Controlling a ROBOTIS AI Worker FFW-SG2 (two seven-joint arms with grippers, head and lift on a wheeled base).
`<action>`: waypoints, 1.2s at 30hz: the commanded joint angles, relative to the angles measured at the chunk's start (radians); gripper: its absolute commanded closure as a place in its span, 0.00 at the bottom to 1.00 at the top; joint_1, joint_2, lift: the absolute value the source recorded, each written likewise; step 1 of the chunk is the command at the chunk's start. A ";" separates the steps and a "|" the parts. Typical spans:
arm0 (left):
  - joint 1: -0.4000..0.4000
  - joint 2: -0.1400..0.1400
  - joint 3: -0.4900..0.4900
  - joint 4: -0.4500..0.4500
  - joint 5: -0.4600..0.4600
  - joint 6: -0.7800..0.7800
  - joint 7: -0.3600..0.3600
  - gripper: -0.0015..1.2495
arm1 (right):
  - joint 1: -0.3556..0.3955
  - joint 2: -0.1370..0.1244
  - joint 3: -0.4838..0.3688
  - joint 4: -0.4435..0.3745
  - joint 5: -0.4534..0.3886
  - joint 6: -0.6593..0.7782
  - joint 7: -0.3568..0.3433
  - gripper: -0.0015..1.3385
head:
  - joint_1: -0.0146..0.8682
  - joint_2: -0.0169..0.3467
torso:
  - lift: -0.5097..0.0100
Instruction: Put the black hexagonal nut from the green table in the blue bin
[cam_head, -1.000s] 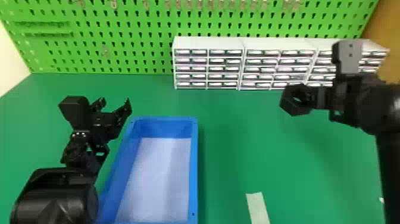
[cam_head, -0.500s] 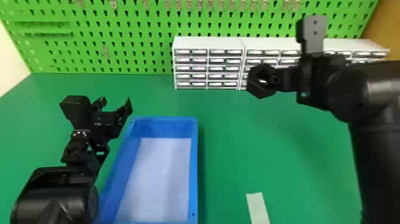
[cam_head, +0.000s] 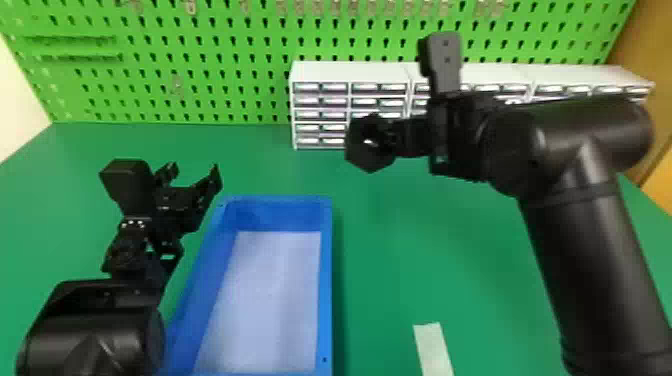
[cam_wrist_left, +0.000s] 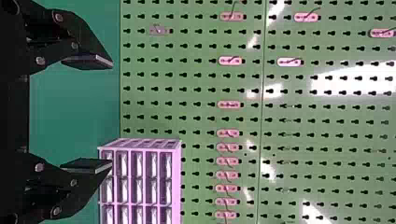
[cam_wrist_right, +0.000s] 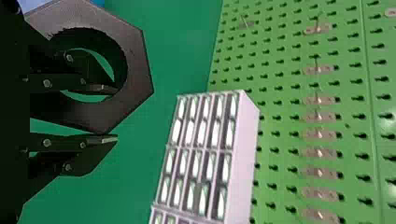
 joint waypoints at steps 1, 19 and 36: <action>-0.001 0.000 0.001 0.000 -0.003 0.000 0.000 0.40 | -0.018 0.016 0.039 0.052 -0.039 -0.017 0.000 0.79 | 0.79 0.19 | 0.79; -0.011 0.000 -0.001 0.000 -0.003 0.002 0.000 0.40 | -0.038 0.044 0.221 0.139 -0.171 -0.056 0.000 0.79 | 0.79 0.19 | 0.79; -0.017 0.000 0.002 0.000 -0.004 0.002 -0.002 0.40 | -0.017 0.031 0.324 0.184 -0.257 -0.063 0.000 0.79 | 0.79 0.19 | 0.79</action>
